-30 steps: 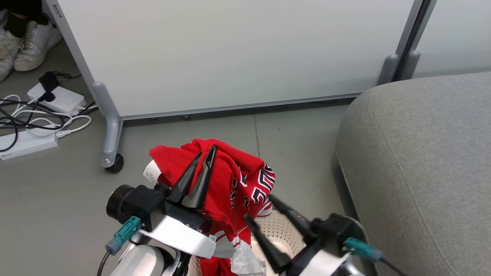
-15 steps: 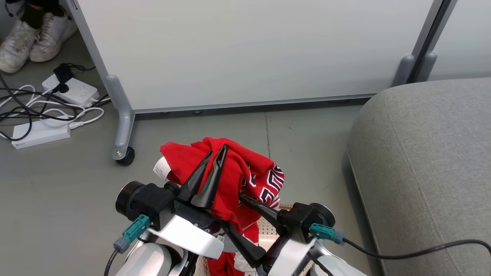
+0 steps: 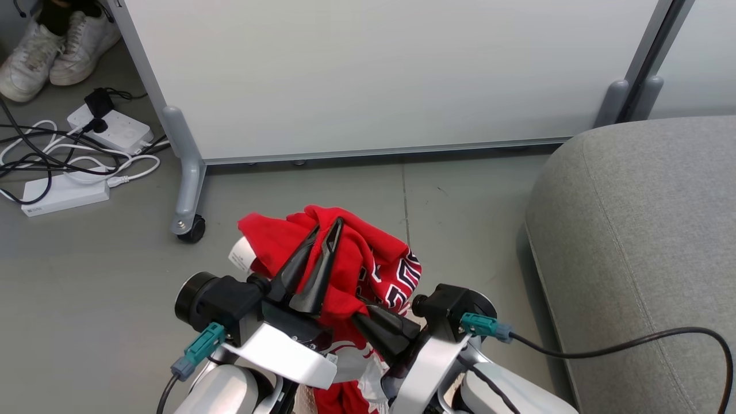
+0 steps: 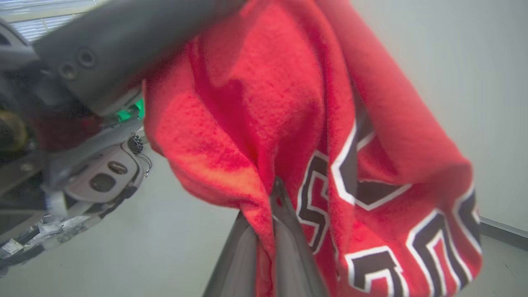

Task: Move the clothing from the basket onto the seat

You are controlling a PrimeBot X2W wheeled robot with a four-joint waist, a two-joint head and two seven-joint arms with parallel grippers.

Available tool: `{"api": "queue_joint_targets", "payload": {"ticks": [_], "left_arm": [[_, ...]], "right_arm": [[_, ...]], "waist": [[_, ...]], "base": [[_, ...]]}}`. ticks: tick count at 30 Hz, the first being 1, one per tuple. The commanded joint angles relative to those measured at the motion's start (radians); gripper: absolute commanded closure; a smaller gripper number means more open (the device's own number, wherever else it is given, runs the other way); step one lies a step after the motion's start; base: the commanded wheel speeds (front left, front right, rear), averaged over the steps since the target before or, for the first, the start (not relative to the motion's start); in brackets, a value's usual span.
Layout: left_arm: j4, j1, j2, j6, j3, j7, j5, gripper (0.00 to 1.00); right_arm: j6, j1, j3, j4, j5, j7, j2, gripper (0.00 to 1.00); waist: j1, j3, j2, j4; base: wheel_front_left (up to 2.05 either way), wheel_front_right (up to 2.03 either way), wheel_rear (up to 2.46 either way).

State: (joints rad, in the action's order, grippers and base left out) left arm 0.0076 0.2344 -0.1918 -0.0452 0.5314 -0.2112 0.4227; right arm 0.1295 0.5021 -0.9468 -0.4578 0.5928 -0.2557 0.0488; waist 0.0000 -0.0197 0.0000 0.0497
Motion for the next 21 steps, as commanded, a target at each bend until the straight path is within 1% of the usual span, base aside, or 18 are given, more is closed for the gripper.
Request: {"api": "queue_joint_targets", "payload": {"ticks": [1, 2, 3, 5, 10, 16, 21], "left_arm": [[-0.003, 0.015, -0.003, -0.004, -0.006, -0.004, 0.006, 0.56], [-0.005, 0.017, -0.003, -0.010, -0.009, -0.008, 0.002, 0.07], [-0.008, 0.018, -0.002, -0.012, -0.011, -0.010, -0.002, 0.00], [-0.019, 0.021, 0.002, -0.016, -0.013, -0.019, -0.006, 0.00], [-0.040, 0.013, -0.007, 0.000, 0.003, -0.031, -0.023, 0.00], [-0.037, 0.009, -0.029, 0.027, 0.071, 0.006, -0.061, 0.00], [-0.016, 0.009, -0.041, 0.058, 0.132, 0.046, -0.084, 0.00]], "right_arm": [[0.002, 0.011, 0.001, -0.003, 0.013, -0.005, 0.004, 1.00], [0.002, 0.017, 0.010, -0.006, 0.012, -0.006, 0.005, 1.00], [0.002, 0.023, 0.021, -0.009, 0.015, -0.008, 0.005, 1.00], [0.002, 0.033, 0.062, -0.020, 0.005, -0.010, 0.005, 1.00], [0.002, 0.046, 0.182, -0.035, -0.047, -0.011, 0.005, 1.00], [0.002, 0.027, 0.324, -0.067, -0.120, -0.011, 0.007, 1.00], [0.002, 0.019, 0.408, -0.079, -0.155, -0.011, 0.013, 1.00]], "waist": [[0.0000, -0.002, 0.0000, -0.002], [0.0000, -0.003, 0.0000, -0.004], [0.0000, -0.004, 0.0000, -0.006], [0.0000, -0.009, 0.0000, -0.017], [0.0000, -0.018, 0.0000, -0.052], [0.0000, -0.040, 0.0000, -0.098], [0.0000, -0.068, 0.0000, -0.143]], "base": [[0.00, 0.00, 0.00], [0.00, 0.00, 0.00], [0.00, 0.00, 0.00], [0.00, 0.00, 0.00], [0.00, 0.00, 0.00], [0.00, 0.00, 0.00], [0.00, 0.00, 0.00]]}}
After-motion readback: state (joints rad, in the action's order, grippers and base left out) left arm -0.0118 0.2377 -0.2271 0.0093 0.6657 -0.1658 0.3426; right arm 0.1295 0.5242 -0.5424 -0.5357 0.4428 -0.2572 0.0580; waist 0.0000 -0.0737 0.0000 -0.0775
